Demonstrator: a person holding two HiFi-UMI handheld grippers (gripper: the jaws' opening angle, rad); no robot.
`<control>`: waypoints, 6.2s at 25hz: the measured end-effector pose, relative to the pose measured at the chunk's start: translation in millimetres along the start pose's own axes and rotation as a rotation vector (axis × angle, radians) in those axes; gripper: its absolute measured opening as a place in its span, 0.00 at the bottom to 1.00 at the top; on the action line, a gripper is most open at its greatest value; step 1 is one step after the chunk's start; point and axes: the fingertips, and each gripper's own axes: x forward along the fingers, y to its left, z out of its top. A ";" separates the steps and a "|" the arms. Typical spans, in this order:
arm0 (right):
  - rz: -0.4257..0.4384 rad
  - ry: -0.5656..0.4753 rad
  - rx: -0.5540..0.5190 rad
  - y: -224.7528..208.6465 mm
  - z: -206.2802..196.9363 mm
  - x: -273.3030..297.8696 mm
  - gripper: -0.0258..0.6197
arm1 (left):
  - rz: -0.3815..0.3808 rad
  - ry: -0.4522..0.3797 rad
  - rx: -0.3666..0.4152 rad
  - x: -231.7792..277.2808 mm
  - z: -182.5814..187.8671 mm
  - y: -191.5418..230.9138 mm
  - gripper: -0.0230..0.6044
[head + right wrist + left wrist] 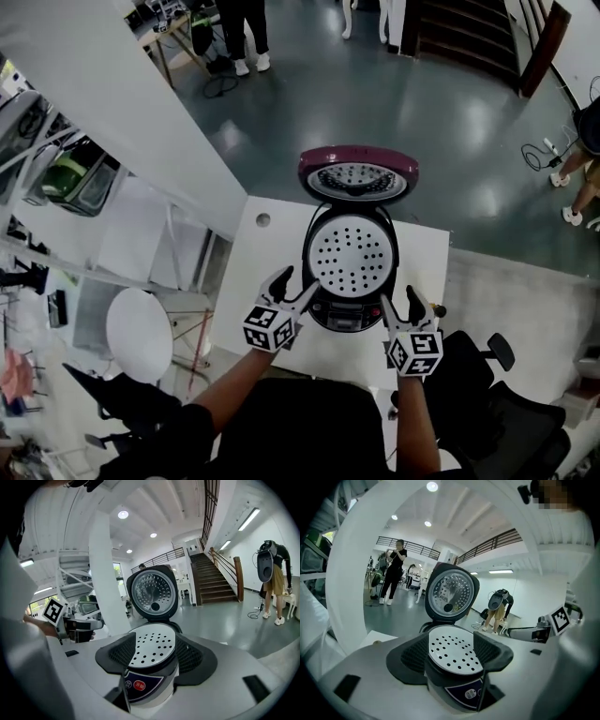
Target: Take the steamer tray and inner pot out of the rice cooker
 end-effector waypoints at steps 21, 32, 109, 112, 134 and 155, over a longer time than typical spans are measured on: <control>-0.080 0.313 -0.172 -48.3 -33.9 118.3 0.39 | -0.009 0.269 0.174 109.1 -37.1 44.6 0.48; -0.101 0.485 -0.379 -57.4 -60.6 140.0 0.39 | 0.064 0.370 0.355 124.6 -53.8 63.2 0.48; -0.023 -0.050 -0.050 -34.7 35.5 124.9 0.06 | 0.065 0.336 0.353 145.1 -25.8 60.5 0.29; -0.015 -0.069 -0.056 -35.2 41.8 121.1 0.06 | 0.078 0.339 0.338 144.0 -25.0 62.6 0.29; 0.169 -0.175 0.037 1.4 87.5 78.4 0.06 | 0.229 0.118 0.196 51.5 33.7 41.1 0.08; 0.312 -0.008 -0.089 245.1 36.2 164.6 0.06 | 0.408 0.048 0.025 -140.9 23.2 227.0 0.06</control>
